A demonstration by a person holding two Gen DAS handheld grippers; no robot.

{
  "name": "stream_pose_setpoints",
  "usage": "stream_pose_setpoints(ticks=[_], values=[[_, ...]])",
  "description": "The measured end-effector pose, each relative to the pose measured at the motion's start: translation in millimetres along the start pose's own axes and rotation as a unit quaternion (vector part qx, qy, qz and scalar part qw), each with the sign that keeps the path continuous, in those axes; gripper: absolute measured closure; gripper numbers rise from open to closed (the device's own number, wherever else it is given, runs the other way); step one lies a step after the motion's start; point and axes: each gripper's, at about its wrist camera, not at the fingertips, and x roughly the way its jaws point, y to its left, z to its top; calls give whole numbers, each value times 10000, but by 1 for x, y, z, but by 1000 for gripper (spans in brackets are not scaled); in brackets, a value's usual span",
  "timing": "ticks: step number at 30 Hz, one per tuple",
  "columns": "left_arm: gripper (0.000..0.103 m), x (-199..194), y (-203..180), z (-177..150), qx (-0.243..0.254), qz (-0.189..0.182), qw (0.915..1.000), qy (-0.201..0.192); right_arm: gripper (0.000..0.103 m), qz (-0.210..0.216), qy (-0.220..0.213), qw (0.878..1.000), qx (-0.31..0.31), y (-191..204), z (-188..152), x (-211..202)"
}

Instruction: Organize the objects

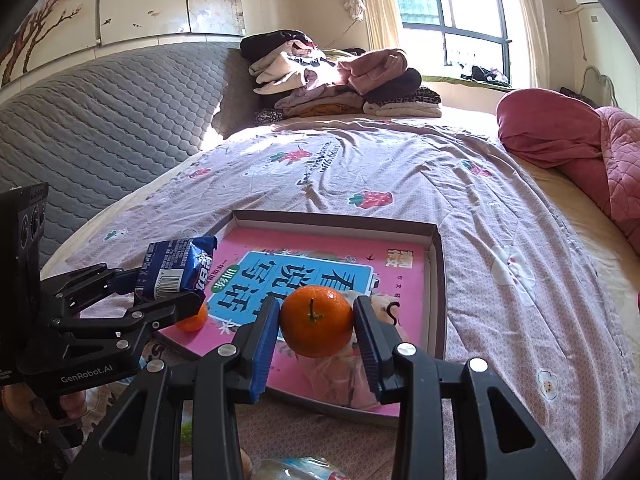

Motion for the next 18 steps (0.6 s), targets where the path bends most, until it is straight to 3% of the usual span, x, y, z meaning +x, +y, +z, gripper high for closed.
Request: stream_pose_setpoints(ticks=[18], values=[[49,29,-5,-5,-5,183,9992,367,64,-235,447,9987,68,-20,-13,28]])
